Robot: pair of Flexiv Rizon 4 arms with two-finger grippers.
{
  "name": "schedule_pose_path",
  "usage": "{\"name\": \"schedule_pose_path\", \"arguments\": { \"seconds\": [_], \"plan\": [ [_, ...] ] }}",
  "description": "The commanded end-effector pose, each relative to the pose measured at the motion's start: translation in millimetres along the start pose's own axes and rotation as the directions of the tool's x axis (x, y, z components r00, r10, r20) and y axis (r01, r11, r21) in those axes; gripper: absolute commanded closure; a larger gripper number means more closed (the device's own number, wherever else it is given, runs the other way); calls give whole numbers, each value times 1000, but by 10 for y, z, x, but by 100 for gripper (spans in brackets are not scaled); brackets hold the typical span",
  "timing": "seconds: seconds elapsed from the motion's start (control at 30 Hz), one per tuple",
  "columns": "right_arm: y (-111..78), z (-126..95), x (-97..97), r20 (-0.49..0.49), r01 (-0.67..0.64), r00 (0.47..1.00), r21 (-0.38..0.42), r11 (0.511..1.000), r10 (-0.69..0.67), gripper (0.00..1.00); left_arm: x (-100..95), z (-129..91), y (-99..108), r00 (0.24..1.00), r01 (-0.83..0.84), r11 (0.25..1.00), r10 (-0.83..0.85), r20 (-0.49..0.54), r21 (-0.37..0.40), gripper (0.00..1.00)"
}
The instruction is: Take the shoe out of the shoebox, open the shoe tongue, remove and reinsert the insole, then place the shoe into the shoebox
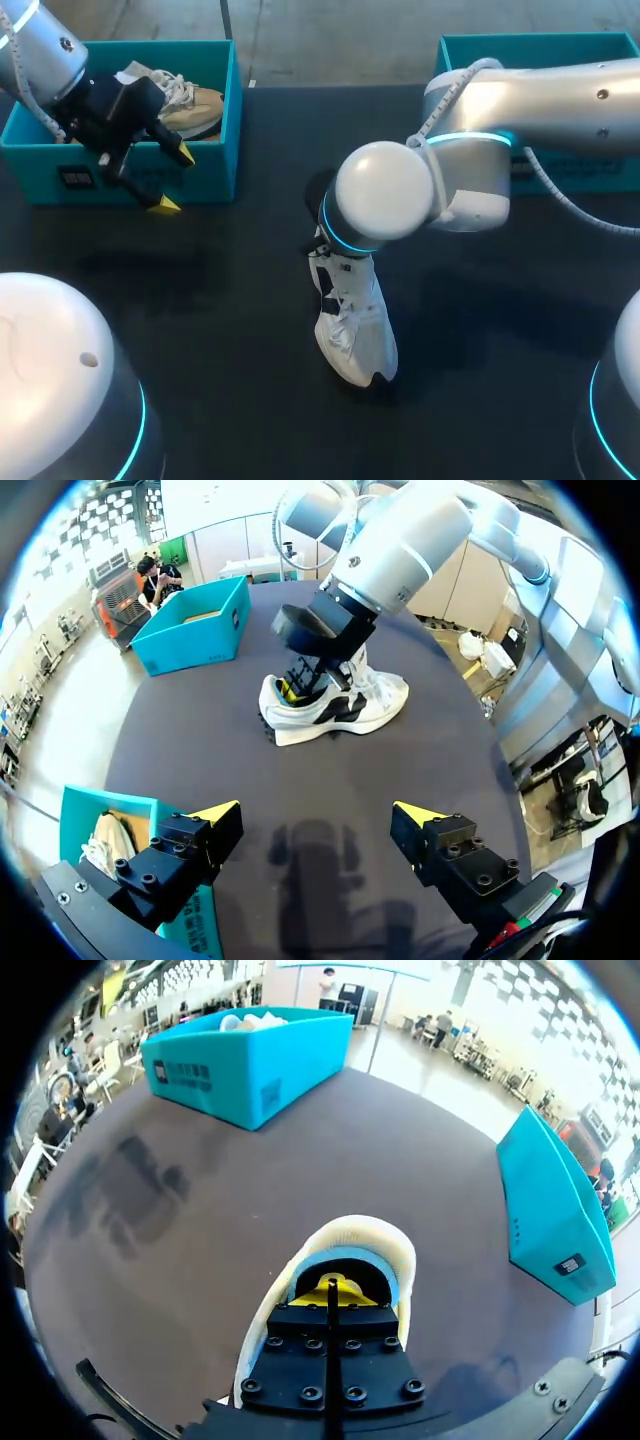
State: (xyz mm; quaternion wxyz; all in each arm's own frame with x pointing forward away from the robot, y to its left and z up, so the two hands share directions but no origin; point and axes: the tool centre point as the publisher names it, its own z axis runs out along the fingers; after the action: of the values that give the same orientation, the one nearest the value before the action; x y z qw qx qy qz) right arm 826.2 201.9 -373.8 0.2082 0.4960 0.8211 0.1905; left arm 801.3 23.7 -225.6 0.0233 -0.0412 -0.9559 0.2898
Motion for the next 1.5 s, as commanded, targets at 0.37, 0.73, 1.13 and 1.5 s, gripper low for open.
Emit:
{"name": "schedule_pose_path", "arguments": {
  "seconds": [0.37,0.73,1.13,1.5],
  "plan": [
    [-109,403,82,14,15,1000,70,997,-16,100,7,-7,0,1000,0,1000,0,0,-3,0],
    [-247,305,-4,-22,30,999,207,978,-26,100,7,-7,0,1000,0,1000,0,0,-3,0],
    [-558,291,21,-47,50,998,300,953,-37,100,7,-7,0,1000,0,1000,0,0,-3,0],
    [-723,158,-4,-50,21,999,302,953,-6,100,7,-7,0,1000,0,1000,0,0,-3,0]
  ]
}}
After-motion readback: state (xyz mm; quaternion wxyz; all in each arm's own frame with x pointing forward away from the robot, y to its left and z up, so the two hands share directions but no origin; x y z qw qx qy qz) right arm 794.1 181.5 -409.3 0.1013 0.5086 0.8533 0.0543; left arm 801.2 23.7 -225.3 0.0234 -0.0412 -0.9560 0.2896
